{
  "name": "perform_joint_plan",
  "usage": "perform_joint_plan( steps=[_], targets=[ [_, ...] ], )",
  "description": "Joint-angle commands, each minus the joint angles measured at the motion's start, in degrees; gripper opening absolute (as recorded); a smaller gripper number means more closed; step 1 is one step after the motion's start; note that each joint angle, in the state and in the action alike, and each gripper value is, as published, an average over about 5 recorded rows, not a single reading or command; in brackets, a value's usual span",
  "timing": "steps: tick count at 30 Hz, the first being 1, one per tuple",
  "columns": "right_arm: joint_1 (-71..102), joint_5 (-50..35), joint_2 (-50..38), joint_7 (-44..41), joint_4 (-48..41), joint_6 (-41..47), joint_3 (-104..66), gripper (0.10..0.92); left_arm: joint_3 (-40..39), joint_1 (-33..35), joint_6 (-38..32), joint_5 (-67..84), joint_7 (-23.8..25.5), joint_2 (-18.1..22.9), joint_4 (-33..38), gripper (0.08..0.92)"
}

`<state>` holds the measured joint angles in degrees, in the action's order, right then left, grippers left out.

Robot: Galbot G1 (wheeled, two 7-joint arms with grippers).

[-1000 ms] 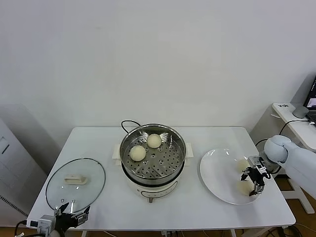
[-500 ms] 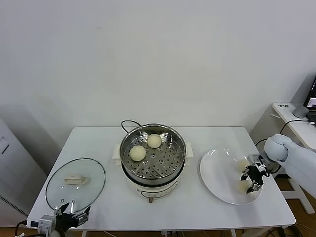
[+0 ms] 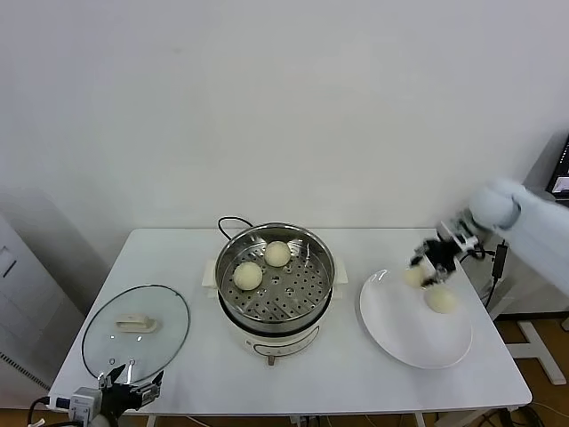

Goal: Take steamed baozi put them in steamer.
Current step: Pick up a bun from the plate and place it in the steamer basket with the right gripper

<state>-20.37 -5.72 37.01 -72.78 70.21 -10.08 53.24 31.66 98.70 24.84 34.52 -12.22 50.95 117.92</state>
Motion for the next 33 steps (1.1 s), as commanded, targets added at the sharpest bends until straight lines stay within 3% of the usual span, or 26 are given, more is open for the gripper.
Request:
perform_joint_plan(
  steps=[1,10,18,33],
  targets=[
    [-13.89,-4.76,12.68,0.43,0.73,-11.00,4.94,0.492,-0.31,-0.19,0.02,-0.08,0.00,-0.15,-0.12,0.823],
    [-12.54,-2.49,24.17,2.52,-0.62,-23.75,4.28,0.497,-0.88,-0.63,-0.01,-0.21,-0.01,-0.47,-0.32,0.823],
    [-8.57,4.76,29.44,5.54,1.02,-36.93,3.58,0.501,-1.20,-0.34,-0.20,-0.61,0.02,-0.38,-0.36,0.823],
    [-2.23,13.12,29.18,6.07,10.45,-39.92,4.75,0.501,-1.46,-0.39,-0.50,-0.73,0.09,-0.50,-0.76,0.823]
  ],
)
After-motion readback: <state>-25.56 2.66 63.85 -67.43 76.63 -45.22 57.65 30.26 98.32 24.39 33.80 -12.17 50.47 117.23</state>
